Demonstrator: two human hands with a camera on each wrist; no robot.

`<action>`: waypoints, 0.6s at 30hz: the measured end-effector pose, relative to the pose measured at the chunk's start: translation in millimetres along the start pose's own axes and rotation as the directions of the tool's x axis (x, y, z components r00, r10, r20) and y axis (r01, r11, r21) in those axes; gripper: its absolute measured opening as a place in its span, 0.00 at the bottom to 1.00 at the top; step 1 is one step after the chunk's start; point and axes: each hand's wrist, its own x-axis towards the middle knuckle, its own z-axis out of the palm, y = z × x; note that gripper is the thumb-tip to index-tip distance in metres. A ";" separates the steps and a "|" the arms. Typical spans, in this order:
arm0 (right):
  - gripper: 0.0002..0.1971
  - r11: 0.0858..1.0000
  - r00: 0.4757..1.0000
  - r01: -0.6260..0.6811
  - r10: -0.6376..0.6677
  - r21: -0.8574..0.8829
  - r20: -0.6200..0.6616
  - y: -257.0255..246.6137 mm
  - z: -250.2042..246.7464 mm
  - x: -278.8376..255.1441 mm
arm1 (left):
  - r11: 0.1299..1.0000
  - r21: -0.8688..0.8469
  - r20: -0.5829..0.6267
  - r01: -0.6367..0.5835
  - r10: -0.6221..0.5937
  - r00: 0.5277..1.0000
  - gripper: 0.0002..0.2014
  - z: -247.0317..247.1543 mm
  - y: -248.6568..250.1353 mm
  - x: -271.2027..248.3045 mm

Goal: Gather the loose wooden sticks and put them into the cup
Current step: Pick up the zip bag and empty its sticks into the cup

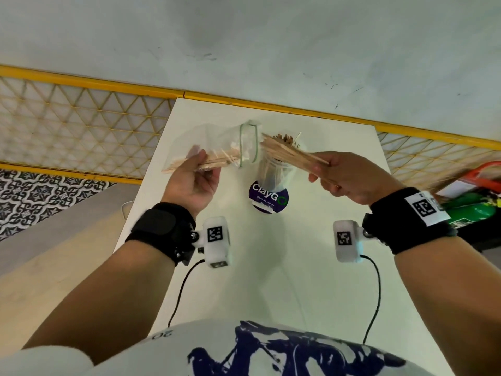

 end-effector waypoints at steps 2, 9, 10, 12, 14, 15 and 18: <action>0.10 0.999 0.998 -0.017 0.015 -0.038 -0.061 2.0 -19.1 -1.7 | 0.998 -0.052 -0.021 -0.027 0.026 0.999 0.24 -5.4 7.7 6.8; 0.11 0.774 0.989 -0.137 0.068 -0.619 -0.133 -31.4 -63.7 38.5 | 0.998 -0.026 -0.076 -0.051 0.049 0.996 0.18 -21.1 14.6 20.3; 0.11 0.677 0.992 -0.123 0.080 -0.726 -0.094 -41.9 -62.7 48.8 | 0.999 -0.003 -0.081 -0.048 0.048 0.996 0.17 -22.7 14.1 21.0; 0.11 0.474 0.990 -0.090 0.135 -0.876 -0.028 -62.3 -54.1 70.5 | 0.998 0.040 -0.086 -0.048 0.051 0.995 0.16 -27.0 15.0 21.1; 0.12 0.251 0.980 -0.061 0.199 -0.966 -0.010 -77.0 -41.8 93.4 | 0.996 0.071 -0.084 -0.044 0.050 0.995 0.16 -31.5 17.0 21.5; 0.12 0.160 0.977 -0.030 0.215 -0.987 0.005 -82.7 -34.9 102.5 | 0.996 0.084 -0.083 -0.043 0.050 0.995 0.17 -34.0 18.3 22.0; 0.11 0.017 0.970 0.003 0.244 -1.000 0.007 -97.4 -17.5 132.3 | 0.992 0.119 -0.085 -0.035 0.046 0.995 0.17 -39.6 21.3 22.6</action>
